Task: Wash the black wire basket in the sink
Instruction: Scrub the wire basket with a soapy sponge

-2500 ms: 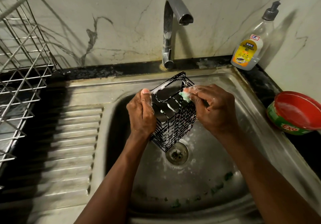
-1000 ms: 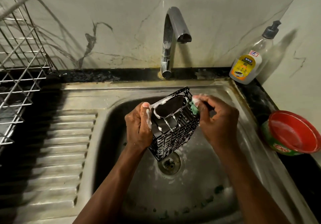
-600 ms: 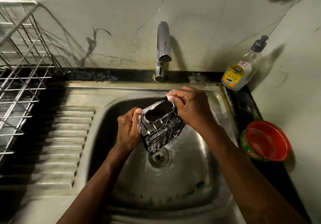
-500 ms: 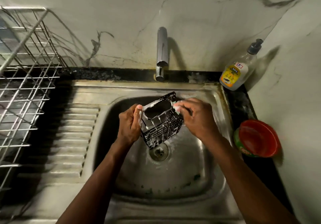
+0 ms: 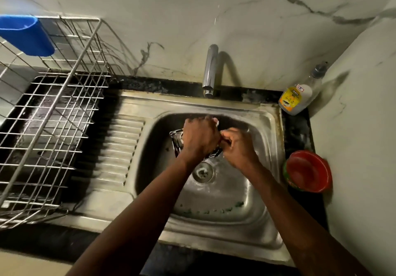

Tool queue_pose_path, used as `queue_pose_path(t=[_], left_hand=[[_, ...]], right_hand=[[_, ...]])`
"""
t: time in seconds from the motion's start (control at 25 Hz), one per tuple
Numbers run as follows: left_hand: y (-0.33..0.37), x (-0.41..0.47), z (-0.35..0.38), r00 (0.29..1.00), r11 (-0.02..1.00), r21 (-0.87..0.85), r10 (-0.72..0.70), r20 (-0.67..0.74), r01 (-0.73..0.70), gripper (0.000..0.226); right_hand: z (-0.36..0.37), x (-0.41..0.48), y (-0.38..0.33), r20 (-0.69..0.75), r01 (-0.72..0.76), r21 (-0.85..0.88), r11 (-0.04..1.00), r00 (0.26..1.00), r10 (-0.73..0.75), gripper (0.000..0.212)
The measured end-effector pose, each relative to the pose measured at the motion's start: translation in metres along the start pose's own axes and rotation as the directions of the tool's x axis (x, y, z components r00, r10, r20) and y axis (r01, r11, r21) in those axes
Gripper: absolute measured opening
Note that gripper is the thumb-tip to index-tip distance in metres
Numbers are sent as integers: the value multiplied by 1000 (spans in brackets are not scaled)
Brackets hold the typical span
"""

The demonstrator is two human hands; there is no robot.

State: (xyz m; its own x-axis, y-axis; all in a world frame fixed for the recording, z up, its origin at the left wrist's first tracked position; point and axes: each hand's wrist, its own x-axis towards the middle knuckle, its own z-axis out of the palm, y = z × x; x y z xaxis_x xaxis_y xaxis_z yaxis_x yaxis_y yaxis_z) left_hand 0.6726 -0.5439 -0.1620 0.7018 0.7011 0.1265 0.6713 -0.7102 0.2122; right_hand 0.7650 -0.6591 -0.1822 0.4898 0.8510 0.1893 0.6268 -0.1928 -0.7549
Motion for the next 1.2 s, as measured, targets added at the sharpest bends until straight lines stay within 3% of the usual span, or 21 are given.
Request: queue_pose_path(t=[0.12,0.24,0.28,0.36,0.4,0.44,0.52,0.64,0.76,0.88,1.04,1.12,1.2], left_hand=[[0,11,-2,987,967,-198,-150,54,158,59],[-16,15,-1,982,883,-428,-179,67,190,57],[-23,14,1,971,798,-555,-226,81,232,53],[-37,7,14,917,530,-771,-360,172,353,49],[-45,2,25,892,414,-821,-390,229,392,47],[-50,-5,34,880,361,-838,-401,256,409,44],[-61,-19,55,852,350,-817,-434,292,458,41],[-86,-33,80,754,338,-729,-547,363,596,37],[-105,-34,101,709,326,-682,-577,405,655,49],[-103,-19,84,663,235,-699,-609,435,675,48],[-103,-14,78,658,201,-715,-606,446,670,40],[-100,-18,74,669,200,-730,-605,433,653,41],[-95,-21,76,668,197,-731,-605,433,653,38]], right_hand=[[-6,-2,3,-113,-78,84,993,990,87,13],[0,8,-7,-270,-137,63,989,951,149,12],[7,14,-11,-297,-163,46,986,940,169,14],[25,22,-18,-307,-196,10,981,933,189,18],[38,23,-20,-287,-195,-16,981,940,182,20],[51,24,-25,-248,-175,-45,984,956,159,21],[81,22,-31,-116,-159,-72,985,982,150,24],[112,9,-31,119,-212,-23,977,970,213,26],[126,9,-28,246,-160,-140,977,950,191,23],[113,22,-19,199,-192,-245,950,950,243,29],[61,34,27,-234,-486,-424,764,874,426,30],[75,33,13,-136,-405,-470,784,911,389,26],[118,22,-20,125,-221,-396,892,949,291,23]])
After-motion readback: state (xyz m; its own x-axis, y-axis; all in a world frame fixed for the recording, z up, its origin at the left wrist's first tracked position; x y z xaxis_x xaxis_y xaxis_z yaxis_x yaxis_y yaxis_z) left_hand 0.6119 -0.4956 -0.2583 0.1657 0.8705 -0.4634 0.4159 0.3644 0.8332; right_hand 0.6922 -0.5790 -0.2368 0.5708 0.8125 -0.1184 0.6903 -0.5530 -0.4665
